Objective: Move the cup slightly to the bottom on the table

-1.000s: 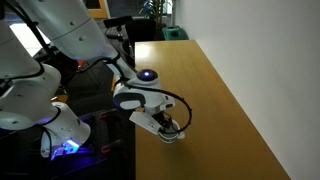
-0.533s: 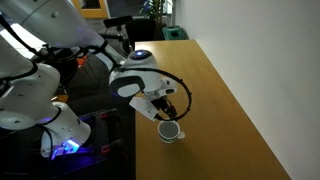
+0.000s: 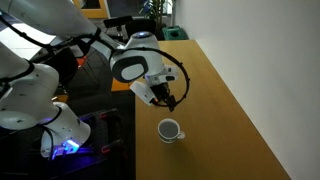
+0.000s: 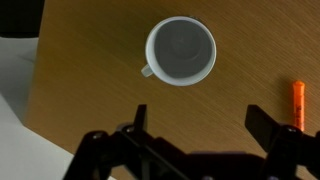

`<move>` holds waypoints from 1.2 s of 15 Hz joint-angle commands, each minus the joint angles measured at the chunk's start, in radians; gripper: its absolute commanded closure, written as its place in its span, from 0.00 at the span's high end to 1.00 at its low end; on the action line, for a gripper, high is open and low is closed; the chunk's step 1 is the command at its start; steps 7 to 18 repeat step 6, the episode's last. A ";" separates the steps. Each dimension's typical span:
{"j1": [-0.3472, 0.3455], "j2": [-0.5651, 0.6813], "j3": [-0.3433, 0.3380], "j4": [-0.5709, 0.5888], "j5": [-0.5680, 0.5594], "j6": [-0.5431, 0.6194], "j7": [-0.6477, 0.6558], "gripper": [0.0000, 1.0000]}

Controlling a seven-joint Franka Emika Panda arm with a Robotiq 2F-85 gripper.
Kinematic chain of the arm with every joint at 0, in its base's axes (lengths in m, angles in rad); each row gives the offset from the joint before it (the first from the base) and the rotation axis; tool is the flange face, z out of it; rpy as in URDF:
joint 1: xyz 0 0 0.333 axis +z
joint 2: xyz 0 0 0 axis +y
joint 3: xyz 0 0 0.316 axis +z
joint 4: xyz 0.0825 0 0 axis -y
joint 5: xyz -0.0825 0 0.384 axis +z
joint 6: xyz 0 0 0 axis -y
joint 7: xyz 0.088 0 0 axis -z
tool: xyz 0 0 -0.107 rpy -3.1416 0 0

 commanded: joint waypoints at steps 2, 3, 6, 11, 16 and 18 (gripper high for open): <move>0.051 -0.003 0.002 0.009 0.032 0.004 0.035 1.00; 0.043 -0.001 -0.009 0.006 0.016 -0.004 0.016 1.00; 0.054 -0.001 -0.006 0.006 0.019 -0.003 0.016 1.00; 0.054 -0.001 -0.006 0.006 0.019 -0.003 0.016 1.00; 0.054 -0.001 -0.006 0.006 0.019 -0.003 0.016 1.00; 0.054 -0.001 -0.006 0.006 0.019 -0.003 0.016 1.00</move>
